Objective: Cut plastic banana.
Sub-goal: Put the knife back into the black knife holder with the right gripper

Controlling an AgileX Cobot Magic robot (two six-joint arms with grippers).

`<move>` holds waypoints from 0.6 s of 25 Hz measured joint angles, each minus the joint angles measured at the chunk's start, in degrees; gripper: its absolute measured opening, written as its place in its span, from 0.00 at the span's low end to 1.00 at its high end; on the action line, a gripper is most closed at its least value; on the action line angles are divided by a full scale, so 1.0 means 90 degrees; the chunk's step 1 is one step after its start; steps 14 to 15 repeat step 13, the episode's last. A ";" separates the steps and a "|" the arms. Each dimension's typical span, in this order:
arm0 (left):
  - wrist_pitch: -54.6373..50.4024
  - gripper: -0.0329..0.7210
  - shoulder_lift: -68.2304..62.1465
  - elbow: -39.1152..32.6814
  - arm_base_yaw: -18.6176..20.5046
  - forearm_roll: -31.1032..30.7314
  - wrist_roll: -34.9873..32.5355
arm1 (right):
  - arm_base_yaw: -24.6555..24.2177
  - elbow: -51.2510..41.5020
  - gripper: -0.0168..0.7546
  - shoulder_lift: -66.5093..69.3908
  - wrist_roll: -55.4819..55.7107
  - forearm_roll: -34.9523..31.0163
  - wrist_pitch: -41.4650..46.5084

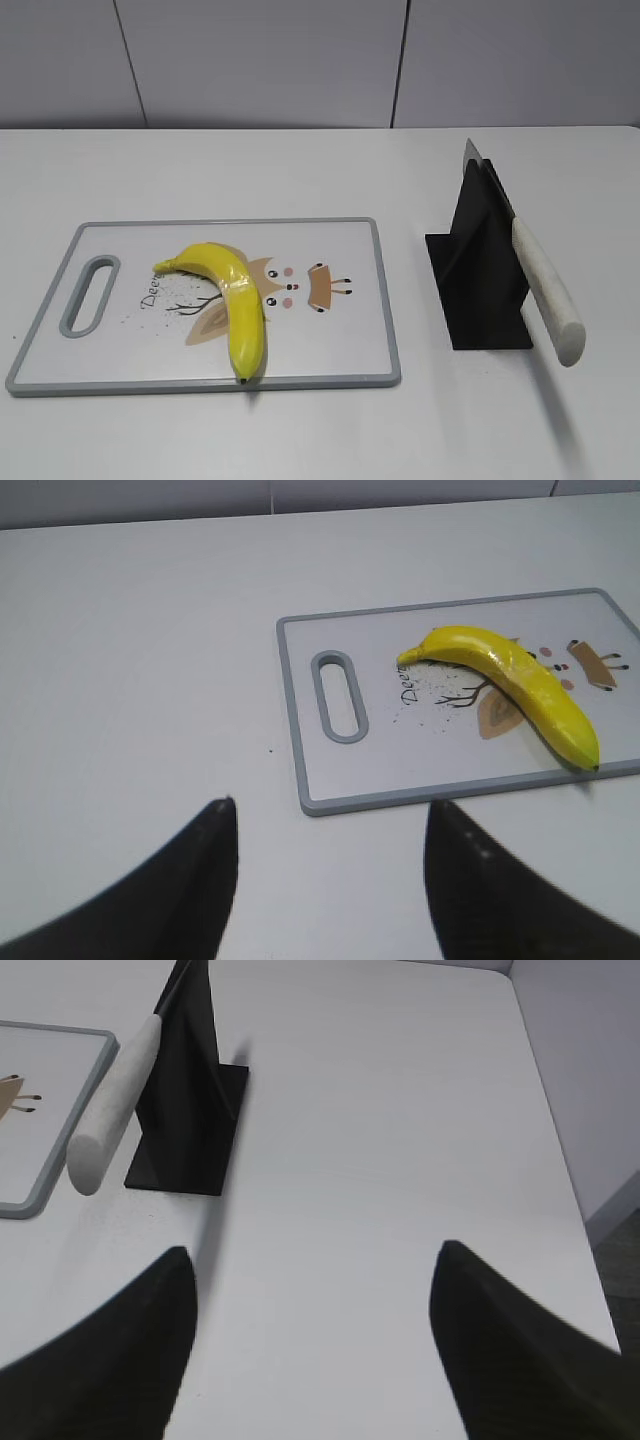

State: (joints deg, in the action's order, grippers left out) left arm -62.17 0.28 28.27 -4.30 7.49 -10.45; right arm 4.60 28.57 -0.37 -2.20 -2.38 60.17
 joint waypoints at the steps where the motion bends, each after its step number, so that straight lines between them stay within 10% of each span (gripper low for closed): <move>1: 0.0000 0.81 0.0000 0.0000 0.0000 0.0000 0.0000 | 0.0000 0.0000 0.77 0.0000 0.0000 0.0000 0.0000; 15: 0.0000 0.79 0.0000 0.0000 0.0000 0.0000 0.0000 | 0.0000 0.0000 0.77 0.0000 -0.0002 0.0000 0.0000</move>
